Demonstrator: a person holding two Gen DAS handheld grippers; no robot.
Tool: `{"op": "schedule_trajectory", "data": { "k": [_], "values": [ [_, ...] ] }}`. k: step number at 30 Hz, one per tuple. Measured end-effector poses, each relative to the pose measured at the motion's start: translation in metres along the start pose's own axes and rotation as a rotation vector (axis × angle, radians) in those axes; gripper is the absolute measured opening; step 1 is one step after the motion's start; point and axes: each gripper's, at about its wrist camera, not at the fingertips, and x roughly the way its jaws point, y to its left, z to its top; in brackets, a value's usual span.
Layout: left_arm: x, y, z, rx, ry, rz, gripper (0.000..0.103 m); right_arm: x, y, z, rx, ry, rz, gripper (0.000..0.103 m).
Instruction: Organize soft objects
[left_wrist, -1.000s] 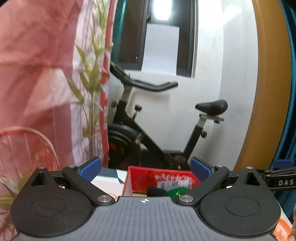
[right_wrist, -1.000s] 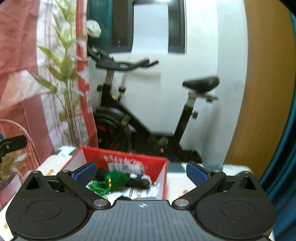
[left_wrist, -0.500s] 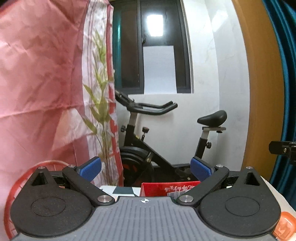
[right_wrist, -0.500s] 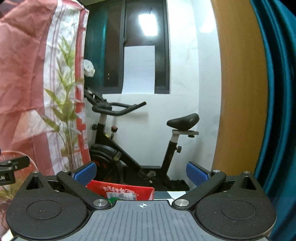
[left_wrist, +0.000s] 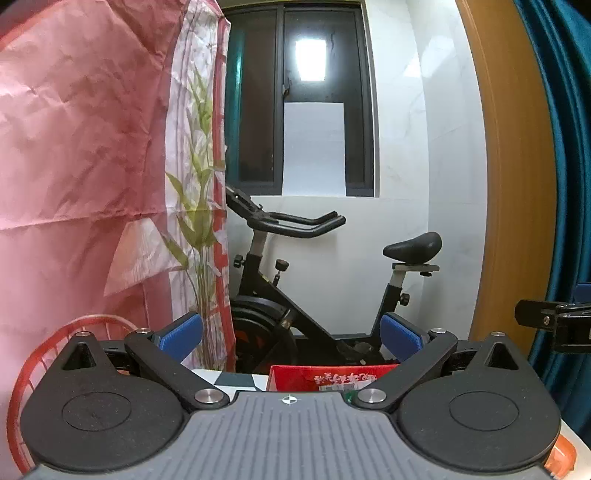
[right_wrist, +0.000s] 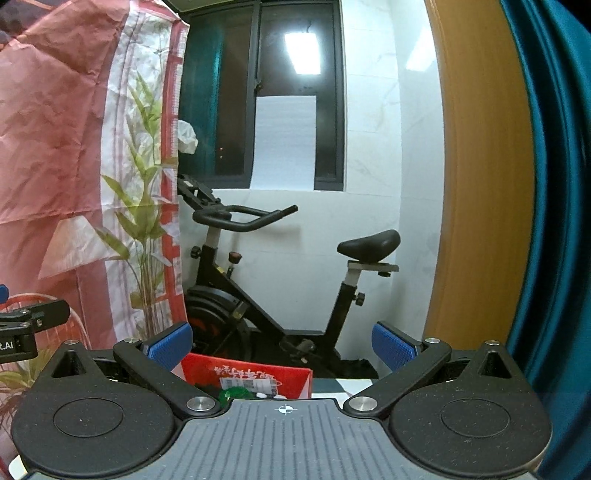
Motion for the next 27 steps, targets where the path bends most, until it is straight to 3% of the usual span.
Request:
{"op": "schedule_trajectory", "data": {
  "k": [27],
  "values": [
    [0.011,0.007,-0.006,-0.028,0.066,-0.014,0.103,0.008,0.002,-0.005,0.014,0.029,-0.013,0.103]
  ]
}}
